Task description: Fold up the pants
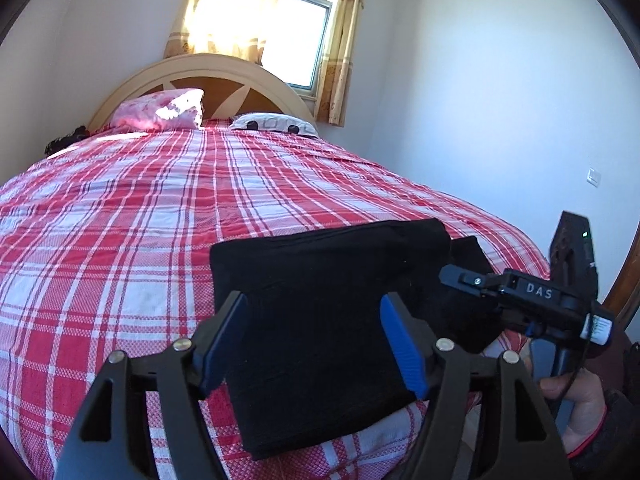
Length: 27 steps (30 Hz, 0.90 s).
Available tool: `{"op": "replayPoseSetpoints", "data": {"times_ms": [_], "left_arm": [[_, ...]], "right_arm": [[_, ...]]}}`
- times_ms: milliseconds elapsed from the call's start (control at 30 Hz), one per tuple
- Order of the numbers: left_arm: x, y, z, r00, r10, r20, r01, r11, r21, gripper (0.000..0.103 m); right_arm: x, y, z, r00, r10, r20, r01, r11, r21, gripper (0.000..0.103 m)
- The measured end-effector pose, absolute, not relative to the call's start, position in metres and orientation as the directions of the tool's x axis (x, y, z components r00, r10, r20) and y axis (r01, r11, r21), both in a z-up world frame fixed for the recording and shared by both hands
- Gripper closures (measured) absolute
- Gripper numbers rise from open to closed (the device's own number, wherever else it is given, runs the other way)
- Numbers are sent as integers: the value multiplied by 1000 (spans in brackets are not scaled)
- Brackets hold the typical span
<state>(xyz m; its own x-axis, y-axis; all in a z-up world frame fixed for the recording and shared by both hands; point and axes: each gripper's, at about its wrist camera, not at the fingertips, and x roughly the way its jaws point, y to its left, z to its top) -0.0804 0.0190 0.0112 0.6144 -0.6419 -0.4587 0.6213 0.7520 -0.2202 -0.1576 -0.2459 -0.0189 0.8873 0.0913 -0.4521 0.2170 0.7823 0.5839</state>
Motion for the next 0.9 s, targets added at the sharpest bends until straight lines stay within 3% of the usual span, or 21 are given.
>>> {"op": "replayPoseSetpoints", "data": {"times_ms": [67,133,167,300,400,500,600,700,733,800,900], "left_arm": [[-78,20,9,611,-638,-470,611,757,-232,31],[-78,21,9,617,-631,-471,603,763,-233,31],[-77,22,10,620,-628,-470,598,767,-234,31],[-73,27,12,638,-612,-466,580,781,-232,31],[-71,30,18,654,-607,-452,573,787,-228,31],[-69,29,20,660,-605,-445,572,789,-225,31],[-67,25,18,655,-606,-451,571,788,-229,31],[-70,19,14,643,-605,-470,581,785,-217,31],[-71,18,13,644,-602,-472,583,786,-207,31],[-72,16,15,647,-598,-472,587,786,-191,31],[-73,15,18,656,-595,-464,589,788,-178,31]], "right_arm": [[-151,-249,-24,883,123,-452,197,778,596,49],[-148,-242,-19,876,97,-473,200,819,538,79],[-148,-239,-19,870,90,-484,200,833,516,85],[-156,-231,-9,880,50,-472,187,878,441,87],[-175,-238,14,928,60,-368,125,880,459,87],[-196,-256,37,955,-16,-296,148,891,430,87],[-210,-289,26,948,-60,-313,215,845,490,87],[-204,-320,-26,901,-46,-432,319,747,584,86],[-204,-325,-42,900,-29,-434,321,719,617,86],[-212,-328,-50,935,-31,-352,272,699,661,84],[-210,-336,-44,930,-4,-368,273,679,682,82]]}}
